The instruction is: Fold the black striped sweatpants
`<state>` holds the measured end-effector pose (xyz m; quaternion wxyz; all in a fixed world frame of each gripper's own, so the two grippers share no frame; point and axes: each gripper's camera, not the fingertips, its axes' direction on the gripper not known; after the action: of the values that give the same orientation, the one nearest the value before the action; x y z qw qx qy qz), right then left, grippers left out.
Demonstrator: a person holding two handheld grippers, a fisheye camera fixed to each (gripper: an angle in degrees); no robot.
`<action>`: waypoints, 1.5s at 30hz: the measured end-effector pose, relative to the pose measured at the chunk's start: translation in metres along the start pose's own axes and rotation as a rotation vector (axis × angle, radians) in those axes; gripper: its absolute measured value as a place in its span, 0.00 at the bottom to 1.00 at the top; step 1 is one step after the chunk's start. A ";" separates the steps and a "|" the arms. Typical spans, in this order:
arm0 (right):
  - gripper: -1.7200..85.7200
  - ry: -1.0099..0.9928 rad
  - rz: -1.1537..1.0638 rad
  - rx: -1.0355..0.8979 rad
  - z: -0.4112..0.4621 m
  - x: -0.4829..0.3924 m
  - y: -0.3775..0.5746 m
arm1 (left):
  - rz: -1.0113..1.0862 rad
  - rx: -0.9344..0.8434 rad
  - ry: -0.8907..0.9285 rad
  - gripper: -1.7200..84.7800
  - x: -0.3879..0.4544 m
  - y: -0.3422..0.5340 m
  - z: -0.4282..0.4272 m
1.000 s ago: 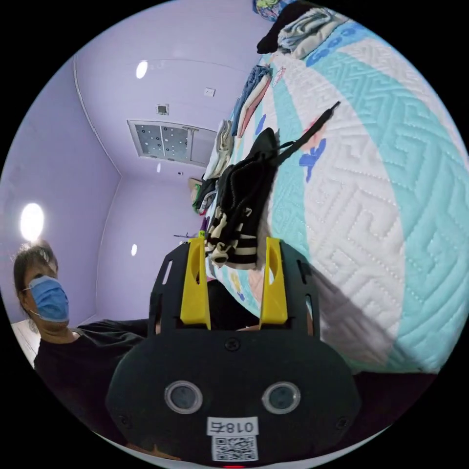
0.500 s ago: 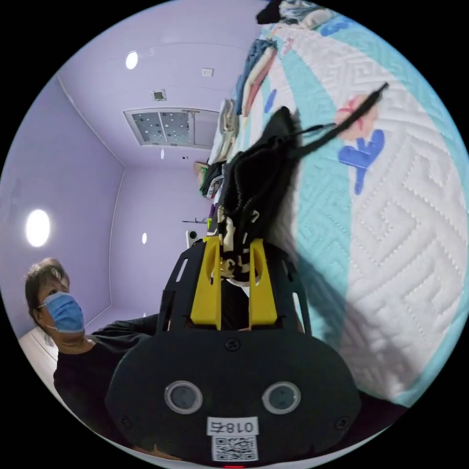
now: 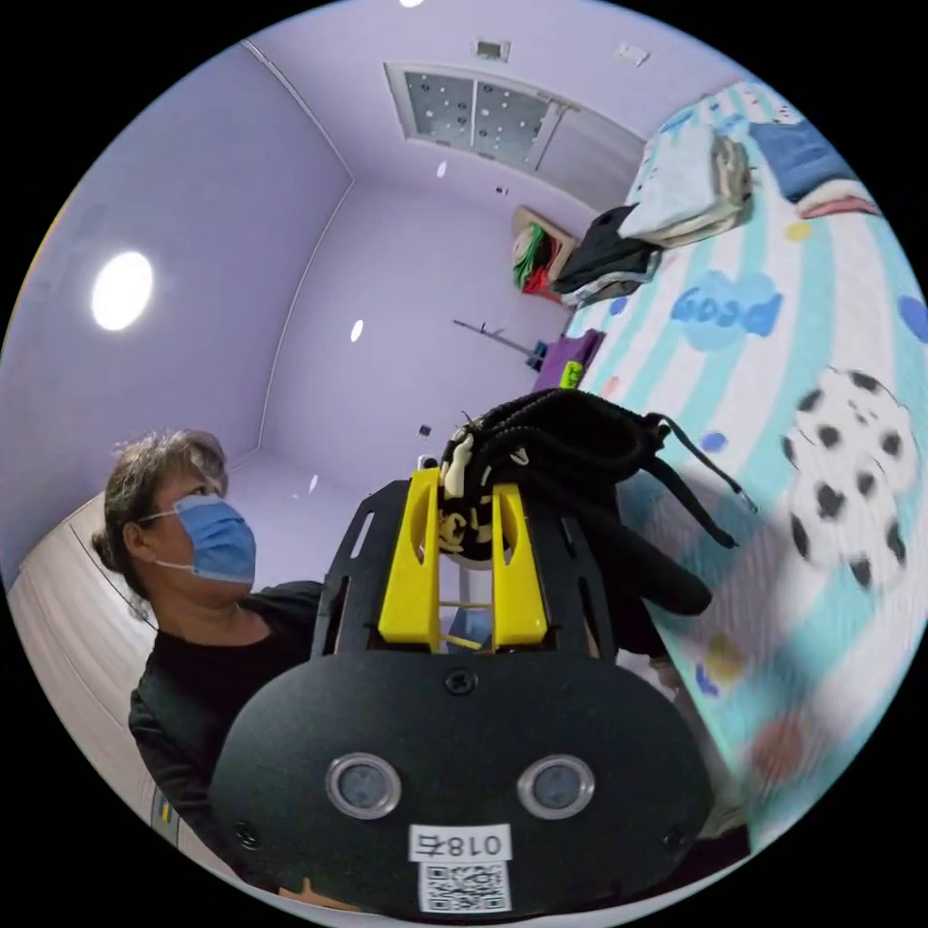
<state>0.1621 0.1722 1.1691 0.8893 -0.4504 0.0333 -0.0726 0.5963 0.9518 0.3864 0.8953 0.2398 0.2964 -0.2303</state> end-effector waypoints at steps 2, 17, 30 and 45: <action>0.11 -0.036 -0.036 -0.056 0.046 -0.009 -0.058 | 0.022 0.110 -0.053 0.11 0.003 0.005 -0.052; 0.12 0.255 -0.335 -0.598 0.450 -0.010 -0.416 | -0.205 0.805 -0.434 0.12 -0.098 0.126 -0.177; 0.11 0.496 -0.382 -0.716 0.517 -0.049 -0.437 | -0.346 0.818 -0.379 0.13 -0.137 0.168 -0.126; 0.13 0.541 -0.421 -0.055 0.366 -0.132 -0.236 | 0.145 0.917 -0.641 0.13 0.005 0.247 -0.059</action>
<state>0.0539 0.3467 1.5756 0.8012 -0.4358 0.1761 -0.3702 0.7127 1.1764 0.4138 0.7583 0.5420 -0.1379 -0.3349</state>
